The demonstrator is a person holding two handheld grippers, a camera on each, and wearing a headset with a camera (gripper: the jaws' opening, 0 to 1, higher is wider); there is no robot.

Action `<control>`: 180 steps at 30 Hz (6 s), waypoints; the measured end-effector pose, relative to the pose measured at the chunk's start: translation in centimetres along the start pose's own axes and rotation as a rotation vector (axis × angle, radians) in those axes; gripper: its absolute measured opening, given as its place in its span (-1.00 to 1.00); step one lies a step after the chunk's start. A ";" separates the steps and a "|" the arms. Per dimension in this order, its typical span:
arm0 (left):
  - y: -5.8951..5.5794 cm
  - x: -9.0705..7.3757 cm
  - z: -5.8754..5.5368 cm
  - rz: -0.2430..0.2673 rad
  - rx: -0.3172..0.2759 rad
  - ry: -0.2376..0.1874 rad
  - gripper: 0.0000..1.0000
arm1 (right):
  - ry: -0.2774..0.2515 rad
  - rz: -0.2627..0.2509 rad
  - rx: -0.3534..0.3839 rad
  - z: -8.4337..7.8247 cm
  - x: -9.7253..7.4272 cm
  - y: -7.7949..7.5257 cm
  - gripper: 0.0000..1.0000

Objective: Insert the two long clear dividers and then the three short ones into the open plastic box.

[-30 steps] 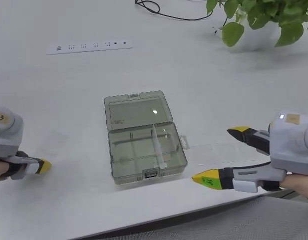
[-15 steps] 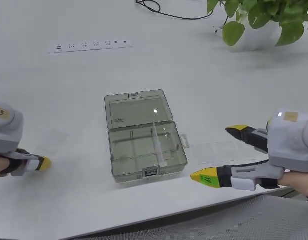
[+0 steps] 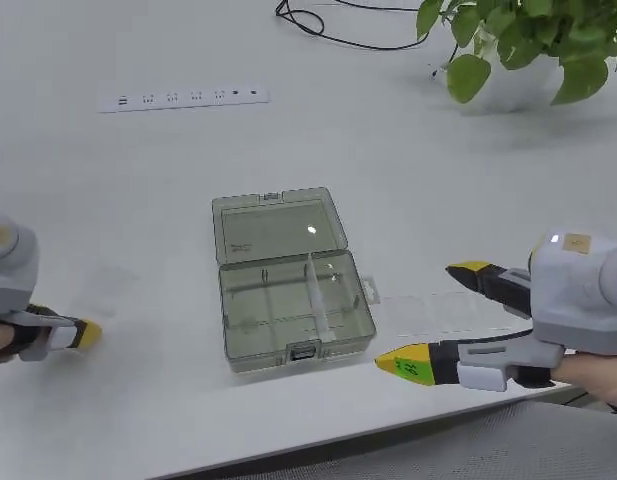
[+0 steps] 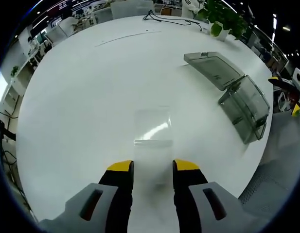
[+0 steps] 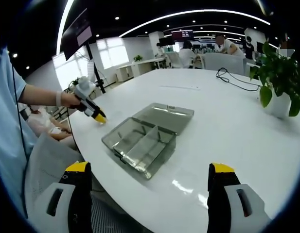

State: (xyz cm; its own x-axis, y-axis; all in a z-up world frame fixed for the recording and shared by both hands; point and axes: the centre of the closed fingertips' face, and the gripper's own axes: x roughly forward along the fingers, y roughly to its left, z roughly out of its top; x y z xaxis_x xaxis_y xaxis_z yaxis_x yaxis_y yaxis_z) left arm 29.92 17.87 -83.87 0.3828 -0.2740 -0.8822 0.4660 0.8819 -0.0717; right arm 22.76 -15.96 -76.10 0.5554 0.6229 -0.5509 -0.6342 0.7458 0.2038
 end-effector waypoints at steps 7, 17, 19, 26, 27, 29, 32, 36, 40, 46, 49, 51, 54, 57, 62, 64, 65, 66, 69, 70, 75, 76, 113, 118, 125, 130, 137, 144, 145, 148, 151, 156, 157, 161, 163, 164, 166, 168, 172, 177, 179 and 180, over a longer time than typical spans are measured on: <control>-1.3 -0.9 1.3 -0.040 -0.036 -0.073 -0.40 | 0.024 0.018 -0.036 0.1 0.5 0.7 1.00; -5.2 -3.0 4.7 -0.133 -0.072 -0.220 -0.40 | 0.007 0.039 -0.031 2.0 1.4 1.0 1.00; -6.1 -3.3 5.3 -0.153 -0.077 -0.243 -0.40 | 0.005 0.040 -0.031 2.2 1.5 0.9 1.00; -8.7 -3.9 7.2 -0.213 -0.095 -0.306 -0.40 | -0.037 0.040 0.005 4.2 2.3 0.9 0.93; -8.8 -3.9 7.4 -0.215 -0.093 -0.309 -0.40 | -0.041 0.041 0.009 4.5 2.5 1.0 0.91; -9.4 -4.0 8.1 -0.227 -0.100 -0.331 -0.40 | -0.058 0.043 0.026 5.2 2.9 1.1 0.86; -10.4 -3.9 8.8 -0.241 -0.110 -0.354 -0.40 | -0.079 0.048 0.086 6.2 3.5 1.1 0.83; -12.0 -3.7 9.3 -0.272 -0.132 -0.376 -0.40 | -0.091 0.068 0.186 7.2 4.5 1.5 0.76; -13.4 -3.6 9.7 -0.296 -0.159 -0.400 -0.40 | -0.141 0.092 0.232 8.9 5.2 1.9 0.65; -14.8 -3.6 10.4 -0.317 -0.189 -0.434 -0.40 | -0.157 0.091 0.278 10.2 6.4 2.2 0.45; -15.5 -3.7 10.7 -0.324 -0.194 -0.447 -0.40 | -0.158 0.099 0.294 10.6 6.9 3.0 0.35; -16.0 -3.7 10.8 -0.328 -0.192 -0.452 -0.40 | -0.158 0.104 0.317 10.7 7.2 3.0 0.28; -16.7 -3.8 10.9 -0.341 -0.204 -0.464 -0.40 | -0.140 0.116 0.342 10.6 7.9 3.6 0.08; -17.2 -3.8 11.1 -0.349 -0.213 -0.474 -0.40 | -0.138 0.125 0.372 10.7 8.2 3.8 -0.08; -17.8 -3.7 11.3 -0.357 -0.217 -0.481 -0.40 | -0.129 0.124 0.424 11.2 9.2 4.4 -0.33; -17.9 -3.7 11.3 -0.358 -0.214 -0.482 -0.40 | -0.114 0.120 0.437 11.2 9.5 4.7 -0.39; -17.9 -3.7 11.3 -0.360 -0.215 -0.482 -0.40 | -0.114 0.123 0.440 11.2 9.6 4.8 -0.40; -18.0 -3.8 11.4 -0.362 -0.215 -0.483 -0.40 | -0.110 0.120 0.448 11.3 9.8 4.8 -0.43; -18.0 -3.8 11.4 -0.364 -0.218 -0.483 -0.40 | -0.094 0.098 0.458 11.0 10.1 4.4 -0.51; -18.0 -3.8 11.4 -0.366 -0.222 -0.485 -0.40 | -0.091 0.100 0.458 11.0 10.2 4.4 -0.53; -18.0 -3.7 11.5 -0.365 -0.218 -0.483 -0.40 | -0.081 0.100 0.479 10.9 10.2 4.5 -0.68; -18.0 -3.7 11.5 -0.367 -0.218 -0.483 -0.40 | -0.088 0.100 0.471 11.1 10.2 4.5 -0.69; -19.7 -3.1 11.8 -0.399 -0.245 -0.496 -0.23 | 0.003 0.088 0.419 10.8 10.4 4.3 -0.91; -19.6 -3.2 12.0 -0.397 -0.237 -0.507 -0.12 | 0.017 0.094 0.427 10.5 10.2 4.4 -0.91; -19.6 -3.2 11.9 -0.383 -0.216 -0.503 -0.11 | 0.023 0.103 0.435 10.4 10.3 4.1 -0.91; -20.5 -2.6 11.6 -0.386 -0.195 -0.474 -0.09 | 0.014 0.111 0.443 10.6 10.4 4.6 -0.91; -20.5 -2.2 11.3 -0.388 -0.195 -0.449 -0.28 | 0.020 0.115 0.445 10.5 10.4 4.8 -0.91; -20.6 -2.2 11.0 -0.417 -0.206 -0.428 -0.31 | 0.033 0.129 0.431 10.3 10.4 5.0 -0.88; -20.6 -2.2 11.0 -0.417 -0.207 -0.428 -0.31 | 0.034 0.130 0.430 10.3 10.4 5.0 -0.88; -20.6 -2.3 11.1 -0.417 -0.210 -0.434 -0.31 | 0.026 0.129 0.412 10.5 10.4 4.8 -0.86; -20.6 -2.4 11.1 -0.416 -0.214 -0.434 -0.31 | 0.018 0.128 0.408 10.7 10.4 4.6 -0.82; -20.4 -2.4 11.1 -0.411 -0.219 -0.438 -0.31 | 0.018 0.122 0.412 10.6 10.3 4.3 -0.84; -20.4 -2.4 11.1 -0.410 -0.219 -0.439 -0.31 | 0.025 0.123 0.415 10.5 10.3 4.4 -0.92; -20.5 -2.2 11.0 -0.411 -0.219 -0.437 -0.31 | 0.026 0.126 0.440 10.6 10.3 4.6 -0.94; -20.5 -2.1 11.0 -0.409 -0.219 -0.434 -0.31 | 0.033 0.131 0.447 10.6 10.3 5.0 -0.96; -20.4 -2.1 11.0 -0.407 -0.219 -0.436 -0.31 | 0.033 0.124 0.443 10.6 10.3 5.0 -0.96; -20.4 -2.0 10.8 -0.406 -0.217 -0.433 -0.31 | 0.043 0.123 0.440 10.5 10.3 5.2 -0.97; -20.4 -1.9 10.8 -0.407 -0.217 -0.434 -0.30 | 0.050 0.125 0.448 10.5 10.2 5.2 -0.97; -20.4 -2.0 10.9 -0.410 -0.209 -0.445 -0.29 | 0.058 0.120 0.450 10.5 10.2 5.2 -0.97; -20.4 -2.3 11.2 -0.405 -0.159 -0.471 -0.17 | 0.079 0.114 0.433 10.3 10.2 4.9 -0.97; -20.2 -2.4 11.2 -0.395 -0.133 -0.484 -0.07 | 0.081 0.115 0.442 10.3 10.2 4.6 -0.97; -20.2 -2.5 11.2 -0.399 -0.124 -0.488 -0.03 | 0.083 0.113 0.444 10.3 10.2 4.5 -0.97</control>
State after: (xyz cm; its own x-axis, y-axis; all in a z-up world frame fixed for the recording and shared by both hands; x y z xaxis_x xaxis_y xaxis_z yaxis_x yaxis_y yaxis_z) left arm 28.45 -3.58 -74.96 0.5320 -0.7074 -0.4653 0.5628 0.7060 -0.4299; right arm 31.10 -3.81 -72.48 0.4398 0.6989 -0.5640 -0.3871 0.7142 0.5831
